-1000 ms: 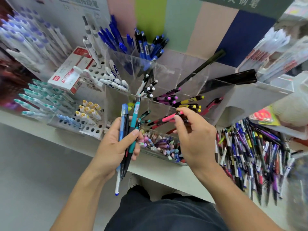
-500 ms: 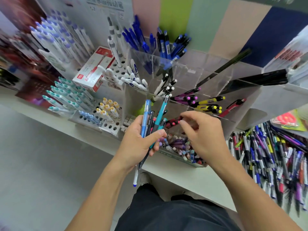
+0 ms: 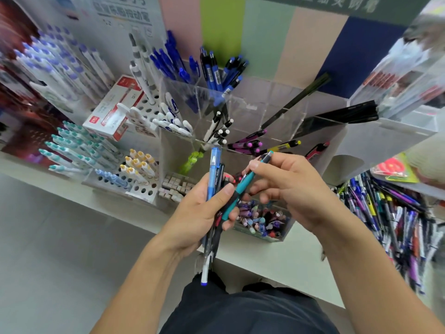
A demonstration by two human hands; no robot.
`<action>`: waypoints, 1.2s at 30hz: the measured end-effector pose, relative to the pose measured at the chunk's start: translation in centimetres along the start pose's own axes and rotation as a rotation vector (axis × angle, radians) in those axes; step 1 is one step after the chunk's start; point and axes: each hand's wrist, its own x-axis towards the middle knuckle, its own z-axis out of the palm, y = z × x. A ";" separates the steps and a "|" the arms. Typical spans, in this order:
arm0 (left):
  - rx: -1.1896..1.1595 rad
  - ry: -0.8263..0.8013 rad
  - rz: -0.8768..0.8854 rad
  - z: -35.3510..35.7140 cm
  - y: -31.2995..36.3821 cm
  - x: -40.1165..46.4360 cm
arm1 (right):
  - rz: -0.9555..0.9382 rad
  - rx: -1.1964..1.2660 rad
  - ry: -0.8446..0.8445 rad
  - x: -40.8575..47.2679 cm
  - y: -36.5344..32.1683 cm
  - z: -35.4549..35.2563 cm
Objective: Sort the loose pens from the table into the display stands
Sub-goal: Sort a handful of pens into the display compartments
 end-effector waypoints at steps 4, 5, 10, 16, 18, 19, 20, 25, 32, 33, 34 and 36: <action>0.107 -0.019 0.026 -0.6 0.0 -0.2 | 0.064 0.019 -0.054 -0.2 0.2 0.0; 0.126 -0.022 0.030 -0.7 0.1 -0.4 | 0.064 0.014 -0.058 -0.2 0.4 0.0; 0.180 -0.034 -0.035 -1.5 0.2 -1.3 | 0.011 0.055 0.034 -0.9 1.2 -0.3; 0.169 0.017 -0.048 -2.7 0.3 -1.6 | -0.093 0.077 0.115 -1.2 0.6 -2.4; 0.177 -0.007 -0.027 -2.3 0.3 -1.5 | -0.083 0.086 0.085 -1.5 1.1 -2.4; 0.197 -0.023 -0.023 -2.0 0.3 -1.3 | -0.066 0.116 0.078 -1.7 1.5 -2.3; 0.226 -0.036 -0.022 -1.8 0.2 -1.2 | -0.053 0.150 0.082 -1.8 1.9 -2.1; 0.233 0.162 0.051 -2.3 -0.1 -0.9 | -0.197 0.166 0.229 -1.9 2.3 -1.4; -0.245 0.240 -0.039 -6.8 0.8 -1.5 | -0.557 -0.338 0.388 2.2 3.1 4.5; -0.286 0.211 -0.042 -7.2 0.9 -1.7 | -0.570 -0.442 0.380 3.2 3.8 5.3; -0.313 0.184 -0.037 -7.5 0.8 -1.9 | -0.585 -0.548 0.363 4.2 4.3 5.9; -0.320 0.151 -0.028 -8.0 0.7 -2.2 | -0.584 -0.716 0.316 5.9 4.9 6.7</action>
